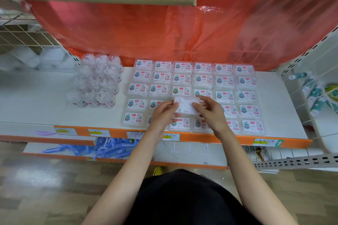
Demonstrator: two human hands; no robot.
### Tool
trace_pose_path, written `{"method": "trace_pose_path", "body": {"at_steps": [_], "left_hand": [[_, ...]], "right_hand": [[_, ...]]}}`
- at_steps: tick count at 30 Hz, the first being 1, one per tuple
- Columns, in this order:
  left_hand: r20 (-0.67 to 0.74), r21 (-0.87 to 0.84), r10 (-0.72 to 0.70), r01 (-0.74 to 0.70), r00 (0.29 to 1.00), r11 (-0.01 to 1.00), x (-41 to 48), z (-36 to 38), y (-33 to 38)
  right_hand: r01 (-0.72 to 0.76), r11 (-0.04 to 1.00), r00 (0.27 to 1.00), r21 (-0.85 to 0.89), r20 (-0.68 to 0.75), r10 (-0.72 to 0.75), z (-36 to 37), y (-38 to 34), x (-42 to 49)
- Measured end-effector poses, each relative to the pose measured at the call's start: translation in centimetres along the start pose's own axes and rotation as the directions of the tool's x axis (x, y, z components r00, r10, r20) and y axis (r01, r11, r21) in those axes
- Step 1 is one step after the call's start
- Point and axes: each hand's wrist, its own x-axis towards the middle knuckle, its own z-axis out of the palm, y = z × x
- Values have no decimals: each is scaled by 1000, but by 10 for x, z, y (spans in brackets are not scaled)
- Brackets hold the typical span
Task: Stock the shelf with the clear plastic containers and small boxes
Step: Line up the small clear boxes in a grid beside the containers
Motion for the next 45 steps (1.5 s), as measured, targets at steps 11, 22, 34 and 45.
{"method": "trace_pose_path", "body": {"at_steps": [11,22,34,45], "left_hand": [[-60,-82,-147,142,987,986,4,3,10],[14,-82,48,-47,999,996,2,-7,3],[47,-12,113,-112,993,994,4,4,-1],[86,129,124,-134,989,983,12,15,-11]], "right_hand": [[262,963,959,57,95,-266,-1,-5,-10],[120,978,985,170,100,-139,-1,-1,-6],[-185,921,982,343,103,159,1,-4,-7],[-109,979,991,173,101,93,-13,11,-10]]}}
